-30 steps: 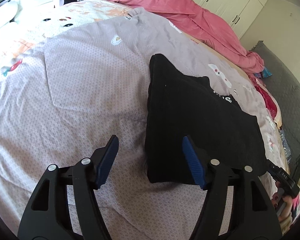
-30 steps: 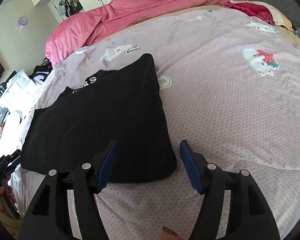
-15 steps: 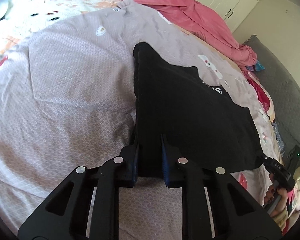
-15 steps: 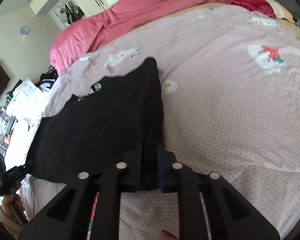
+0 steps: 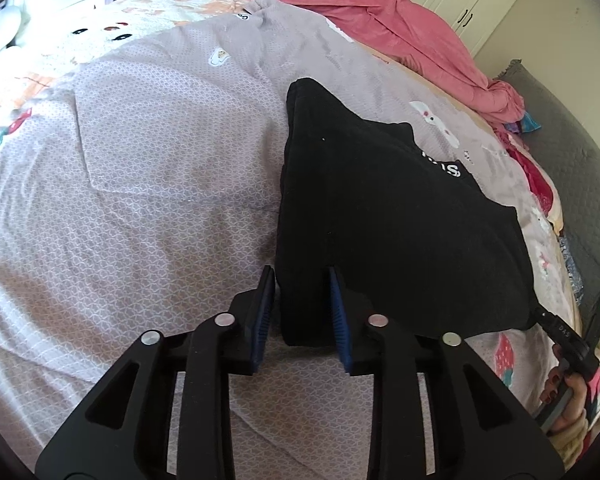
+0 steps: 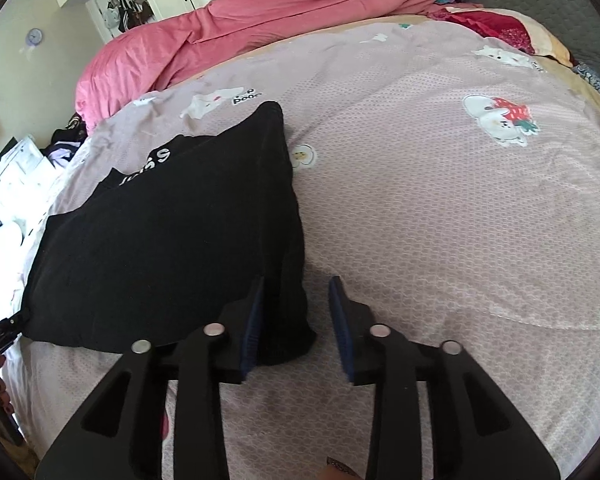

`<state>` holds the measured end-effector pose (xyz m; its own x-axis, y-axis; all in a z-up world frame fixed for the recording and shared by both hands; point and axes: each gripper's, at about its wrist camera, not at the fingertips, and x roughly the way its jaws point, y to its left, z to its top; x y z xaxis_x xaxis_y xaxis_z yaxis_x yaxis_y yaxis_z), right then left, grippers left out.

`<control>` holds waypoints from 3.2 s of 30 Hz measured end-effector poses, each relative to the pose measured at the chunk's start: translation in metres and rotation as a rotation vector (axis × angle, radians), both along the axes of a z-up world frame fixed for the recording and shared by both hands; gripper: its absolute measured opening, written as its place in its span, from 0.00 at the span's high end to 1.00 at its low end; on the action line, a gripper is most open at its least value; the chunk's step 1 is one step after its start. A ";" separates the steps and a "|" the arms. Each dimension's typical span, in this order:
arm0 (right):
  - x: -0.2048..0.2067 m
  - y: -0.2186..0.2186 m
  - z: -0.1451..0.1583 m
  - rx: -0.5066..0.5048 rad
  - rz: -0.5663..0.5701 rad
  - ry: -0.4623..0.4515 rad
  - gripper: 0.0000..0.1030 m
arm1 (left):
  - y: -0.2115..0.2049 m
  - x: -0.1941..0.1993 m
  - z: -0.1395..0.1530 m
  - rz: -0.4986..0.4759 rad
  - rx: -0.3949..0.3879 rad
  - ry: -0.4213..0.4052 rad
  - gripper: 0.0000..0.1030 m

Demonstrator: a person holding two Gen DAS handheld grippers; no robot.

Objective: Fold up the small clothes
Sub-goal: 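Open both tools and pull them back from the folded black shirt, then grasp the black shirt's side edge with the right tool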

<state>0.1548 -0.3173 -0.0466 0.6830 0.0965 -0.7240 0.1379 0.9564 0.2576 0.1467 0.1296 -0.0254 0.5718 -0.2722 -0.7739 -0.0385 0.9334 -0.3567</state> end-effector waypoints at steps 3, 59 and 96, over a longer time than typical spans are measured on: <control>-0.006 -0.004 0.000 0.028 -0.011 0.006 0.56 | 0.002 -0.003 0.000 0.004 0.013 0.001 0.74; -0.046 0.177 0.072 -0.086 0.379 -0.158 0.06 | 0.054 -0.079 0.057 0.164 0.152 -0.109 0.09; -0.011 0.327 0.028 -0.382 0.614 -0.136 0.05 | 0.051 -0.001 0.060 0.111 0.179 -0.091 0.09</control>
<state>0.1435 0.0093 -0.0189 0.6734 0.2483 -0.6963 -0.4609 0.8775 -0.1328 0.1460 0.1806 0.0346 0.6604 -0.0672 -0.7479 -0.1193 0.9739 -0.1928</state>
